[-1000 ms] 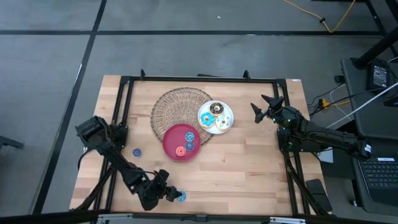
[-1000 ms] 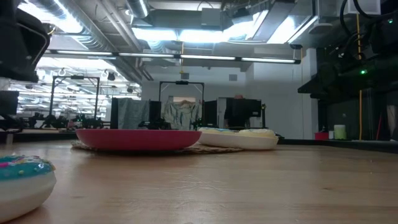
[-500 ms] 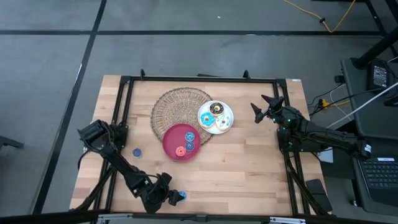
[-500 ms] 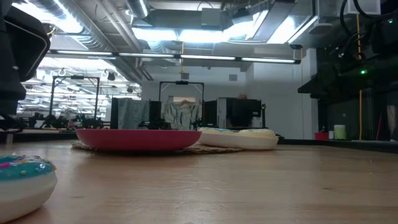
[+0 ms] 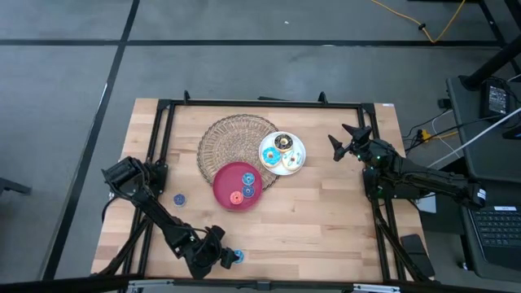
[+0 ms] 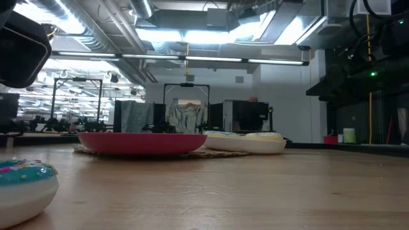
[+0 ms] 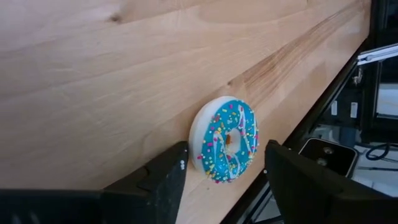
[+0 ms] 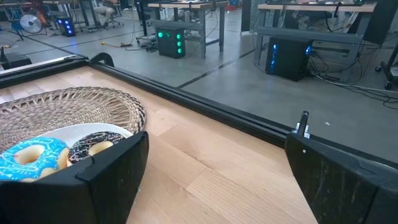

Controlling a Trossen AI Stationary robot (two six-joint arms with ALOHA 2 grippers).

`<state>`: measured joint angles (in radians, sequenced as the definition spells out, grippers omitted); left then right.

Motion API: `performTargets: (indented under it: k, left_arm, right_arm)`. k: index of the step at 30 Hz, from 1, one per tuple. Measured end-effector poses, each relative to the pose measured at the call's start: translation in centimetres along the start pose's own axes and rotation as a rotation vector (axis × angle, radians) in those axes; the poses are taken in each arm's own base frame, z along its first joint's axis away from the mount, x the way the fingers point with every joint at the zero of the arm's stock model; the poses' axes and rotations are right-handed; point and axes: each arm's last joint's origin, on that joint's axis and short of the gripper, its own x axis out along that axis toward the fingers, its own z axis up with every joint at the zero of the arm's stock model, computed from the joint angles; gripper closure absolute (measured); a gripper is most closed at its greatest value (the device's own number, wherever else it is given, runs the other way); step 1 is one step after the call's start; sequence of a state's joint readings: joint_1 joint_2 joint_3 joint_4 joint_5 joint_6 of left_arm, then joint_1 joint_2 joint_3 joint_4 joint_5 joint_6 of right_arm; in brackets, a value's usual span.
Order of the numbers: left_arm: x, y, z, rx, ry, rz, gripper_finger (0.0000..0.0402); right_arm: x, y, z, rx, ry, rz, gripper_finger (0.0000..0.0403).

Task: Pick & Place donuts
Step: Put the small light blue donut on the pink plate

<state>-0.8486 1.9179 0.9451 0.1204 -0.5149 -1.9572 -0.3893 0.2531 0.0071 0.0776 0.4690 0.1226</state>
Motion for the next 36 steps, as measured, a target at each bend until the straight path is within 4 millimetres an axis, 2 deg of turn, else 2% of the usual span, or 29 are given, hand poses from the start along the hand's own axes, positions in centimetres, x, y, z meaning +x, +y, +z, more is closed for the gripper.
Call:
performTargets:
  k: [17, 36]
  left_arm:
    - [0.03, 0.22, 0.02, 0.006, 0.013, 0.022, 0.0259]
    - [0.04, 0.26, -0.04, 0.005, 0.027, 0.027, 0.0294]
  right_arm:
    - [0.0, 0.0, 0.0, 0.0, 0.0, 0.0, 0.0027]
    - [0.0, 0.0, 0.0, 0.0, 0.0, 0.0, 0.0027]
